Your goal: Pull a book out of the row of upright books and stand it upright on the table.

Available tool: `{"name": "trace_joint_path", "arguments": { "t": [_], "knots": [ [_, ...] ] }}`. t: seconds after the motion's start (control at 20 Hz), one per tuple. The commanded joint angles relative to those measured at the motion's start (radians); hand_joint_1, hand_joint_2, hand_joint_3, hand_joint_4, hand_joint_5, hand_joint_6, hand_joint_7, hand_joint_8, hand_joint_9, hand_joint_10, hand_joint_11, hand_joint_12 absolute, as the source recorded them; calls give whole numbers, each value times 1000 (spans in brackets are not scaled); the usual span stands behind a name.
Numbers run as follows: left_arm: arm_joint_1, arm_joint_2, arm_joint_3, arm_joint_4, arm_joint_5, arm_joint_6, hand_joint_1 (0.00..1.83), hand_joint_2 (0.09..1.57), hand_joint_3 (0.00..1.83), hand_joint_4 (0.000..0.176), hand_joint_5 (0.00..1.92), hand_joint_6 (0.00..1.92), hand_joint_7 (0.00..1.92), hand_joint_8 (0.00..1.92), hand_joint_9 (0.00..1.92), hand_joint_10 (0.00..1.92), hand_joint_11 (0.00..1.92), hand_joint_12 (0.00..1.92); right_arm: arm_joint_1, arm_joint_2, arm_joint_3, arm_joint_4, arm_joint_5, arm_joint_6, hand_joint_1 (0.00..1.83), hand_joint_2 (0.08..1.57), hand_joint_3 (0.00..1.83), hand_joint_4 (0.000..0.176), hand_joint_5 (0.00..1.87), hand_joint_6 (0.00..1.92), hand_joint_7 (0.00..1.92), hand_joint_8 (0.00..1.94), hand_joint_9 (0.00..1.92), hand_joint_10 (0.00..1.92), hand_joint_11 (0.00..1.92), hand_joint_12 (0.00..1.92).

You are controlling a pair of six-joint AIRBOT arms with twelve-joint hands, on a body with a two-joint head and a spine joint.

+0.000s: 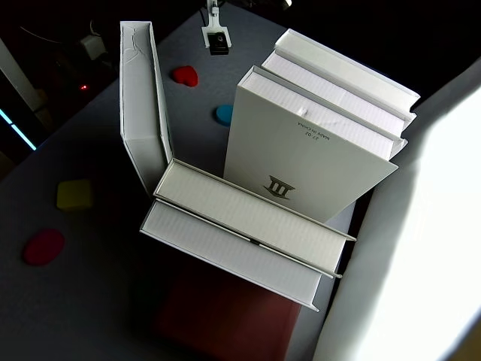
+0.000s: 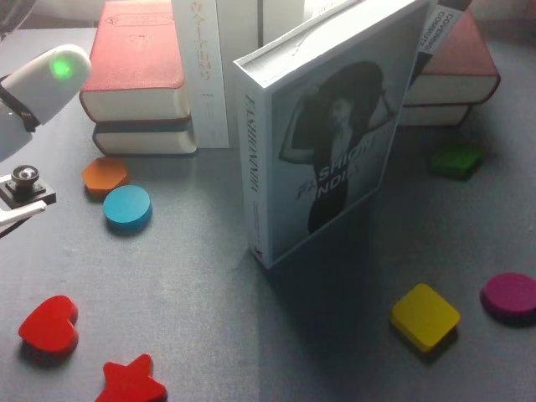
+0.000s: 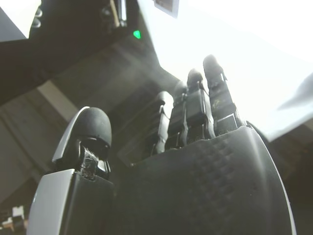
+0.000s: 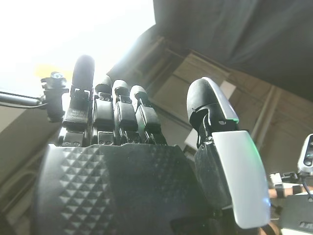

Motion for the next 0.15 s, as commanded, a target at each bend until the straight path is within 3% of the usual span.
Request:
{"name": "trace_joint_path", "arguments": {
  "t": [0.0,0.1],
  "knots": [
    [-11,-5,-1,-16,-117,-6,321,1404,0,88,10,3,32,2,92,5,0,273,4,5,2,24,121,3,349,1440,4,0,0,0,0,0,0,264,0,1336],
    [-11,-7,1,-15,-117,-6,353,1396,0,87,6,1,29,0,89,2,0,295,4,4,4,27,121,3,425,1407,0,0,0,0,0,0,0,339,0,1304]
  ]
}}
